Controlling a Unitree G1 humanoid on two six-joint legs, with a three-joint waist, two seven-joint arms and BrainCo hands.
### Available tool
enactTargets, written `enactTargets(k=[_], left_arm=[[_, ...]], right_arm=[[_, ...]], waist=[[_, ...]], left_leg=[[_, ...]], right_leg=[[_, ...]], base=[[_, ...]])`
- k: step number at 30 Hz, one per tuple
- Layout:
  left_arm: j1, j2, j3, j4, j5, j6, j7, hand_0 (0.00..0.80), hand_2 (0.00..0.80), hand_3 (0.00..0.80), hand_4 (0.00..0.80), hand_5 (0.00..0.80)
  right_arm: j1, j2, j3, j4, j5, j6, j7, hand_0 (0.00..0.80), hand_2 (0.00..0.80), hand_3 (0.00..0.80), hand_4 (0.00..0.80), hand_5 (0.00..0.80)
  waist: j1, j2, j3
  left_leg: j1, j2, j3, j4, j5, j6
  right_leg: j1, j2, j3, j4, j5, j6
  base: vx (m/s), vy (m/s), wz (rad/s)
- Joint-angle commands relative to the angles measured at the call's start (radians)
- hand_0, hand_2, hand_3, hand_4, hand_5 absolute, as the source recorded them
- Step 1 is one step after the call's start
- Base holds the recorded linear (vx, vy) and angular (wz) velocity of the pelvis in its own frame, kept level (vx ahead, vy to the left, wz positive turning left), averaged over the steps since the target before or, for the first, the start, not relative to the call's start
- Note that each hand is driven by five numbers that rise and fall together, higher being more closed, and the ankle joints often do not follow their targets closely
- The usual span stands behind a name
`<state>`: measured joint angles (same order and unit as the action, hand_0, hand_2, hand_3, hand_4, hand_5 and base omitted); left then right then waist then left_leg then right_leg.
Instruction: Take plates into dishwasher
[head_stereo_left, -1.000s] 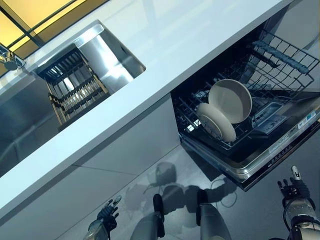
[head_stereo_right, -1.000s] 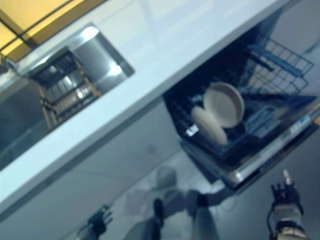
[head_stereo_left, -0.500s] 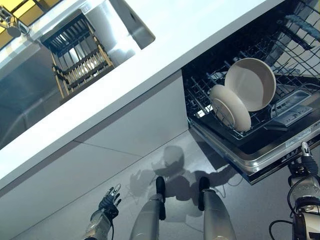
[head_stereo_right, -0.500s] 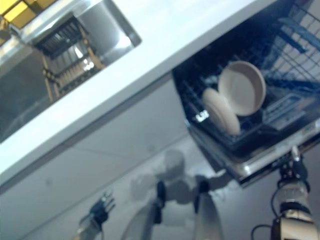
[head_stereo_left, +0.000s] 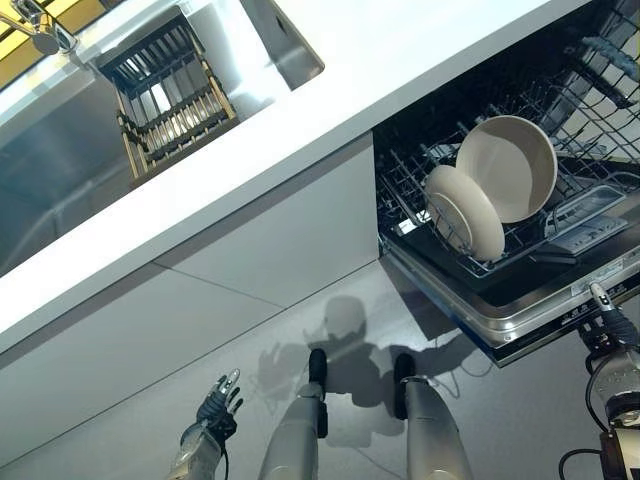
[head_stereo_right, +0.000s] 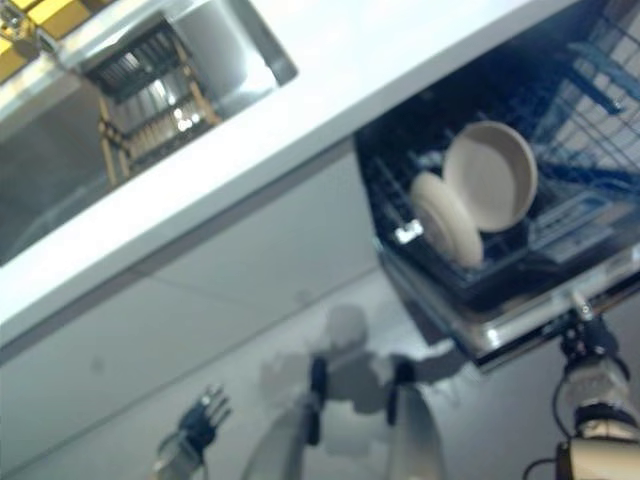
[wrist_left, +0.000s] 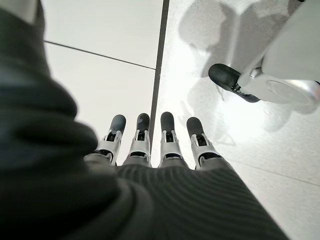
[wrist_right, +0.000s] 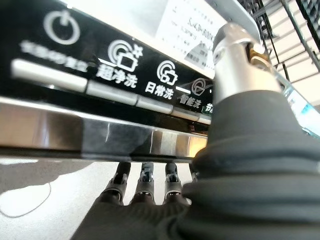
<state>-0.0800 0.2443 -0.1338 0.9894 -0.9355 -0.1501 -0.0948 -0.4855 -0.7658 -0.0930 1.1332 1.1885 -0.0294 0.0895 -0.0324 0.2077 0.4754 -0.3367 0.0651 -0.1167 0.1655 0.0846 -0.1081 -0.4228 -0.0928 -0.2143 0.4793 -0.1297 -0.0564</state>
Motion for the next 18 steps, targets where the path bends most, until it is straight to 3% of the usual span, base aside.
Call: enactTargets(k=[1,8,14,18], left_arm=[[-0.005,0.066,0.012,-0.052,-0.004,-0.002,0.001,0.0,0.0,0.0,0.0,0.0],[0.008,0.067,0.005,-0.026,0.037,0.008,0.001,0.0,0.0,0.0,0.0,0.0],[0.027,0.061,-0.006,0.0,0.062,0.012,-0.008,0.0,0.0,0.0,0.0,0.0],[0.031,0.06,-0.004,0.021,0.07,0.013,-0.01,0.0,0.0,0.0,0.0,0.0]], right_arm=[[-0.376,0.036,0.119,-0.35,-0.044,-0.036,0.279,0.0,0.0,0.0,0.0,0.0],[-0.404,0.028,0.123,-0.373,-0.059,-0.019,0.248,0.0,0.0,0.0,0.0,0.0],[-0.399,0.005,0.103,-0.345,-0.04,0.002,0.244,0.0,0.0,0.0,0.0,0.0],[-0.39,0.003,0.101,-0.333,-0.043,0.014,0.24,0.0,0.0,0.0,0.0,0.0]], waist=[[0.108,-0.108,-0.02],[0.125,-0.133,-0.058],[0.137,-0.141,-0.085],[0.141,-0.15,-0.101]], left_leg=[[-0.003,-0.097,0.041,0.113,0.021,0.079],[0.05,-0.093,0.023,0.07,0.014,0.08],[0.095,-0.089,0.011,0.033,0.011,0.078],[0.121,-0.084,0.007,0.002,0.007,0.076]], right_leg=[[0.154,0.033,-0.012,-0.146,0.002,-0.041],[0.221,0.031,-0.032,-0.193,0.009,-0.039],[0.283,0.027,-0.051,-0.234,0.014,-0.038],[0.313,0.026,-0.059,-0.264,0.021,-0.033]], base=[[0.06,0.014,-0.43],[0.071,0.007,-0.32],[0.072,0.015,0.08],[0.061,0.015,0.49]])
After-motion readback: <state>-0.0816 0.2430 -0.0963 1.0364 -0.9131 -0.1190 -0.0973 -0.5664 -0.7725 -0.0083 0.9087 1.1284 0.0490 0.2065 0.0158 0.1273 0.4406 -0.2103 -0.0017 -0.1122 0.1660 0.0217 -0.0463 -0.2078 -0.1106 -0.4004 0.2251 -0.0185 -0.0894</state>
